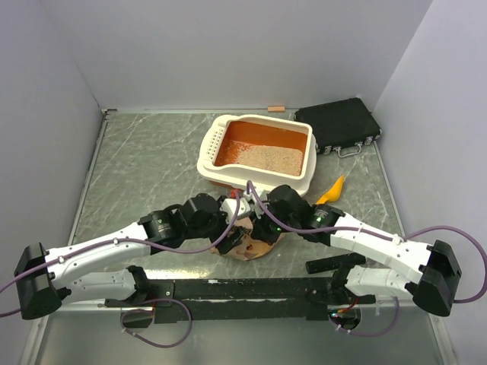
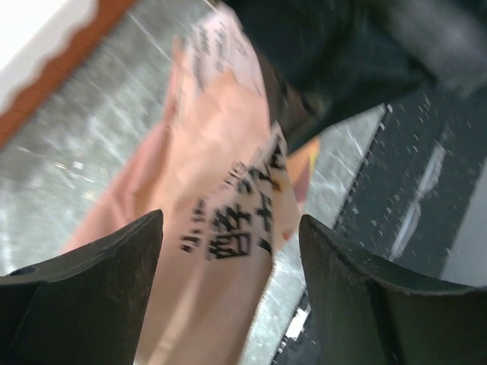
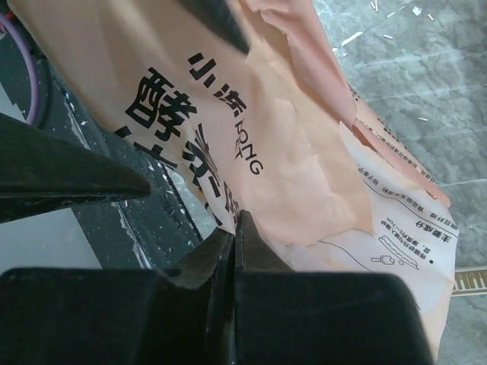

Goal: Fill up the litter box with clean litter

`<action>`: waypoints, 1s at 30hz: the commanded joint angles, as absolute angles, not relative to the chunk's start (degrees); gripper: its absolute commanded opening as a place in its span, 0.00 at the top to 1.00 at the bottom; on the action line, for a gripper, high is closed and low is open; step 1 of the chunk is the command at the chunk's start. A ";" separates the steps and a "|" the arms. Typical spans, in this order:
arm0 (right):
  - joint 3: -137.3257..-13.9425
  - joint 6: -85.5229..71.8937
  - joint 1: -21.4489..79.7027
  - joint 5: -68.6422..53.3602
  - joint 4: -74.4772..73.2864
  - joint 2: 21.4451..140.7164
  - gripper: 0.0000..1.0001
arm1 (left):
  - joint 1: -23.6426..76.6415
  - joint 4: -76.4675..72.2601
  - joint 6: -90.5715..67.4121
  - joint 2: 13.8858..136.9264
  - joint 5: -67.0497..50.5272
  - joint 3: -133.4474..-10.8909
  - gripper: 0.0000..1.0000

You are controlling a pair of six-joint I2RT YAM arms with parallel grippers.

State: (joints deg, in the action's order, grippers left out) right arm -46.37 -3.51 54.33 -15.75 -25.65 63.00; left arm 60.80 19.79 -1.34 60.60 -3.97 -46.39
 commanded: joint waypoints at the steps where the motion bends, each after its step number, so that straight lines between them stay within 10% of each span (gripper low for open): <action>1: -46.14 -3.52 54.23 -18.10 -26.98 60.56 1.00 | 61.08 17.93 -3.25 59.68 -9.40 -44.39 0.24; 4: -46.23 -3.43 54.23 -18.19 -27.25 60.38 1.00 | 61.08 18.02 -3.25 59.41 -8.44 -43.42 0.41; 7: -46.14 -3.78 54.32 -18.11 -27.42 59.86 1.00 | 61.17 19.59 -2.72 60.90 -3.90 -44.38 0.99; 16: -46.31 -3.78 53.97 -10.92 -28.12 55.03 0.47 | 61.08 21.97 -0.62 55.73 11.33 -43.15 0.99; 30: -51.86 24.93 51.68 -3.68 -27.51 55.36 0.27 | 61.08 19.87 7.74 40.96 8.17 -38.24 0.99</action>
State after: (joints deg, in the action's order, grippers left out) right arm -49.25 12.84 52.27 -3.51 -28.38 54.52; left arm 61.32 25.39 6.13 44.01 7.14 -38.02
